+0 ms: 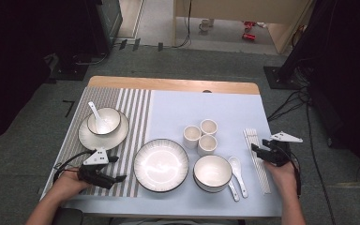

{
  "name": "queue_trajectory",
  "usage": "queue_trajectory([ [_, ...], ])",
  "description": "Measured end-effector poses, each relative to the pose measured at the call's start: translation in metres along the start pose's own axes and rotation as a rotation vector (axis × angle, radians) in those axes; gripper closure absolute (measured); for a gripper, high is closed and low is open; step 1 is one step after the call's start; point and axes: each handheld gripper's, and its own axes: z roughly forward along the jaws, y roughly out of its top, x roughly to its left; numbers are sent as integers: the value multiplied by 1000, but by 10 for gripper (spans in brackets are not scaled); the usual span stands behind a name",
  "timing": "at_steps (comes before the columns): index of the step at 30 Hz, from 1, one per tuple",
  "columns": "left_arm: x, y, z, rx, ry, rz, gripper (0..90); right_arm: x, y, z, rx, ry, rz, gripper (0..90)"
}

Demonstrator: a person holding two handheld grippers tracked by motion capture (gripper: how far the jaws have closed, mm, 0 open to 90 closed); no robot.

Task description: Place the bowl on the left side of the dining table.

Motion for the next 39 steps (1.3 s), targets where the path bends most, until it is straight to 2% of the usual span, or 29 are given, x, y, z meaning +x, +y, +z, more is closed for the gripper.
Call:
queue_trajectory([
  [5, -5, 0, 2, 7, 32, 29, 184, -5, -2, -5, -3, -15, 25, 571],
  [7, -4, 0, 1, 5, 31, 27, 184, -6, -3, -5, -5, -19, 37, 604],
  [14, -4, 0, 1, 5, 30, 27, 185, -7, -6, -6, -1, -40, 33, 725],
  [18, -5, 0, 2, 7, 34, 30, 185, -6, -6, -4, 22, -34, 41, 744],
  [25, -5, 0, 2, 8, 35, 32, 184, -7, -7, -4, 30, -30, 76, 773],
  [35, -5, 0, 2, 8, 38, 35, 184, -8, -7, -3, 48, -38, 90, 788],
  [39, -5, 0, 2, 9, 37, 35, 185, -8, -9, -3, 62, -56, 73, 786],
])
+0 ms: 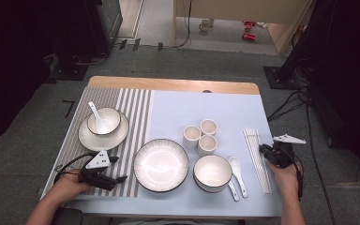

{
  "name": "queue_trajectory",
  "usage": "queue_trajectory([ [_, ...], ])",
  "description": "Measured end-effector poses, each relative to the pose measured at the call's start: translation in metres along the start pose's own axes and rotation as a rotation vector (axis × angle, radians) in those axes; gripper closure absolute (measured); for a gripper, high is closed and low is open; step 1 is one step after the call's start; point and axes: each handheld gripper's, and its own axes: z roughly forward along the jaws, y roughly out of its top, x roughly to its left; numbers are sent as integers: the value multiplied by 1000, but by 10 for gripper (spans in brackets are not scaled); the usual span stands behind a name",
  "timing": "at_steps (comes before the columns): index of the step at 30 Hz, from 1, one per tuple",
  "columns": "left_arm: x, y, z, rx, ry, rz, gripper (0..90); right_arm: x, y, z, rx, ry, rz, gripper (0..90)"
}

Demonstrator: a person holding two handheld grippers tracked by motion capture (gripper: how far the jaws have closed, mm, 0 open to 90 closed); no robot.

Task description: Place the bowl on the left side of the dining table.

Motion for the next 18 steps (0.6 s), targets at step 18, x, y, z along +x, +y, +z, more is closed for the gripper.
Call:
queue_trajectory([
  [18, -3, 1, 1, 3, 27, -10, 184, -6, 5, 6, -14, -38, 27, 824],
])
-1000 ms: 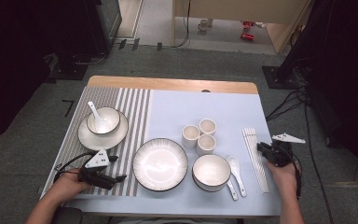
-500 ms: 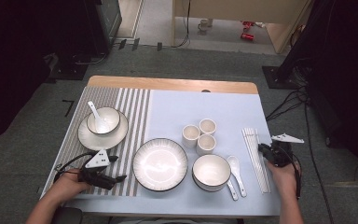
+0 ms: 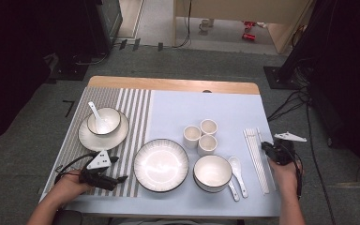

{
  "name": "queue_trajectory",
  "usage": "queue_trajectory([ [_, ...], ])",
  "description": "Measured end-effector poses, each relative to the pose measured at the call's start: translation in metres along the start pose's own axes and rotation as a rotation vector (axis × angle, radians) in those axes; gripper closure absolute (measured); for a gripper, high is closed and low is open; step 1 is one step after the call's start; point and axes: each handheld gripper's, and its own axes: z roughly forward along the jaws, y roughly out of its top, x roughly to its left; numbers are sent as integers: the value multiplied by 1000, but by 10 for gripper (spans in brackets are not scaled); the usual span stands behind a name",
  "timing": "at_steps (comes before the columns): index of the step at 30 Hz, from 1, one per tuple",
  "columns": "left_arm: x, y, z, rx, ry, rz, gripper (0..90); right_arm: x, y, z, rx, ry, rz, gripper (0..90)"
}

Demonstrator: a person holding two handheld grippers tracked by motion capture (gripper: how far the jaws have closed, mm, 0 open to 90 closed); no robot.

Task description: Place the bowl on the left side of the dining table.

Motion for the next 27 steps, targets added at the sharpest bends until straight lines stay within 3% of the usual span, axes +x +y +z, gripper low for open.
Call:
queue_trajectory([
  [3, 0, 0, 0, -2, 3, 2, 184, -1, 1, 2, -4, -3, 0, 821],
  [8, -1, 0, 0, -1, 3, 3, 184, 0, 1, 2, -4, 11, -11, 736],
  [27, -2, 1, 1, 4, 17, -5, 179, 5, -17, -14, -22, -27, 20, 756],
])
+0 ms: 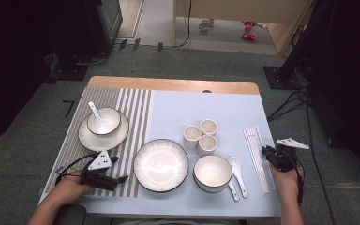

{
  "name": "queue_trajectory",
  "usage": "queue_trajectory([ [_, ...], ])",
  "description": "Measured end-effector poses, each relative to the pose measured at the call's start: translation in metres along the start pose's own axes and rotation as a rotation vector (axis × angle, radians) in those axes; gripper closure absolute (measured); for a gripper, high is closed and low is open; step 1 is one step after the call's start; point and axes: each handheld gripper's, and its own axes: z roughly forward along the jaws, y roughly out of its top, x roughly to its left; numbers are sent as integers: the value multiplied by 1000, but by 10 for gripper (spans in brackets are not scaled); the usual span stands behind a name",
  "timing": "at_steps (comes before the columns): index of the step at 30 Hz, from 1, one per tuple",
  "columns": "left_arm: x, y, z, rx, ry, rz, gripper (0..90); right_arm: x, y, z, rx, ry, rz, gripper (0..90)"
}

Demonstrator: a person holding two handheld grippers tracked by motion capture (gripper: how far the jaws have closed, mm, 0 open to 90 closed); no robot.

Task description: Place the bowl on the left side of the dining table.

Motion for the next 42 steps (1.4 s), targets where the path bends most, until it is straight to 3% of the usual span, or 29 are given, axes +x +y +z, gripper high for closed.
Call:
queue_trajectory([
  [4, 0, 0, 0, -1, -1, -1, 178, 5, -3, -1, -7, -37, 17, 790],
  [10, 0, 0, 0, -2, -2, -2, 178, 8, -1, -1, 2, -56, -15, 848],
  [23, 1, 0, 0, -3, -5, -5, 178, 3, 1, -3, 12, 3, 21, 851],
  [42, 1, 0, 0, -3, -3, -3, 178, -1, 6, -11, 1, 41, 30, 852],
])
